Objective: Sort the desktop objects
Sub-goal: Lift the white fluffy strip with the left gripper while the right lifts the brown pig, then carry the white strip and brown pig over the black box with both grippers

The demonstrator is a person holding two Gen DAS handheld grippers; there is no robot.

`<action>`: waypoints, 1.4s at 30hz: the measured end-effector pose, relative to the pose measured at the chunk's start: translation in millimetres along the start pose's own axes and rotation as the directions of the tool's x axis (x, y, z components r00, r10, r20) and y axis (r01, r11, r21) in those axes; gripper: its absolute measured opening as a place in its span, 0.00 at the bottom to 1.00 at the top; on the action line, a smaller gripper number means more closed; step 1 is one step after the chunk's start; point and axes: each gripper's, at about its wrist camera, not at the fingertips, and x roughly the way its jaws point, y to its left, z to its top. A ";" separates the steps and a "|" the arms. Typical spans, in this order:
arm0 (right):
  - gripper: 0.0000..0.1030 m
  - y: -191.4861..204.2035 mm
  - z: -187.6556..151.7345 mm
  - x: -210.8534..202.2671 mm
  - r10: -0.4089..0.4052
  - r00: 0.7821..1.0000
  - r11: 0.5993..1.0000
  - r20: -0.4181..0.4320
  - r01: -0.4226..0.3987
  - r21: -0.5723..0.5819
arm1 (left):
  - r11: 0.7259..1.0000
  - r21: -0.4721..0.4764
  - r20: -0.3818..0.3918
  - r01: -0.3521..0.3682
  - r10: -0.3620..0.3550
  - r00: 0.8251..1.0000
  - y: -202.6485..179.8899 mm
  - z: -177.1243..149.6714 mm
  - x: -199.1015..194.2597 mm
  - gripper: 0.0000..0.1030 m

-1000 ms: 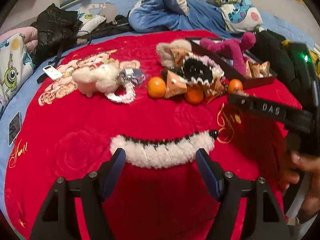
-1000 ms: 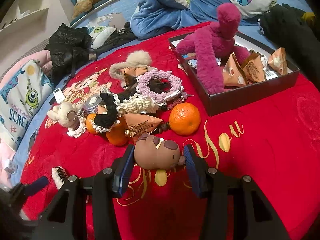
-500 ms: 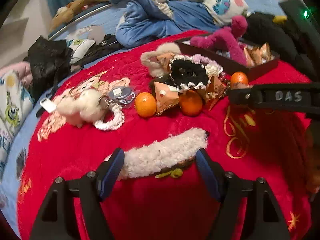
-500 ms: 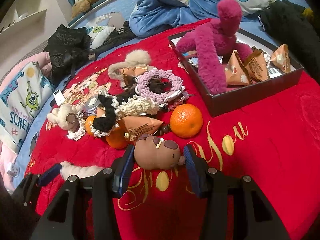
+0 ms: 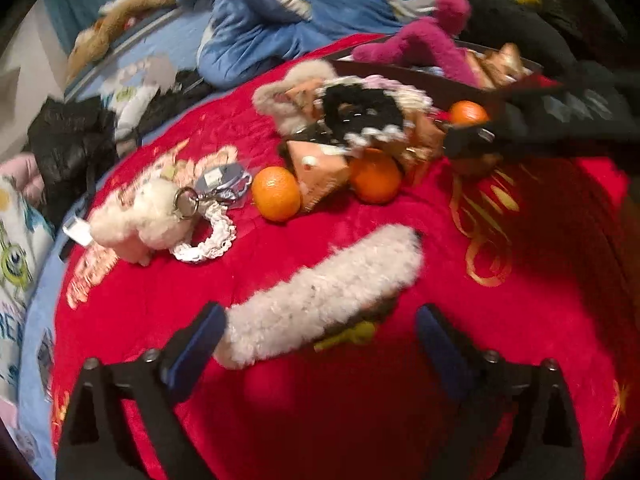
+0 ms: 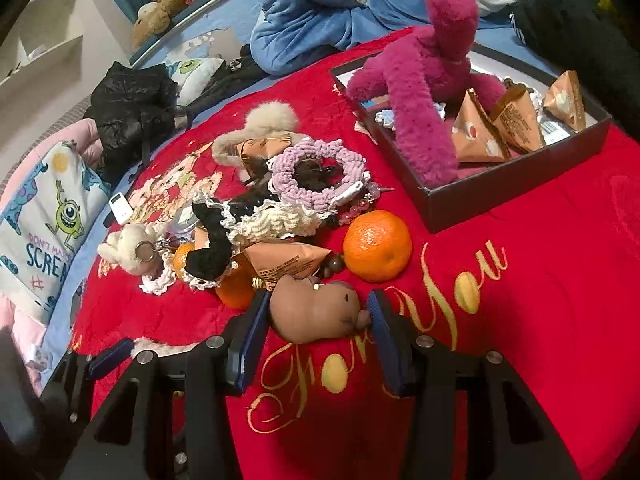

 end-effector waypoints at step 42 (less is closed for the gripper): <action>0.46 -50.5 -6.7 -125.4 -0.030 0.980 0.998 0.196 0.017 0.064 | 0.865 -0.326 0.352 0.381 -0.263 0.898 -19.8 14.6 -96.7 0.44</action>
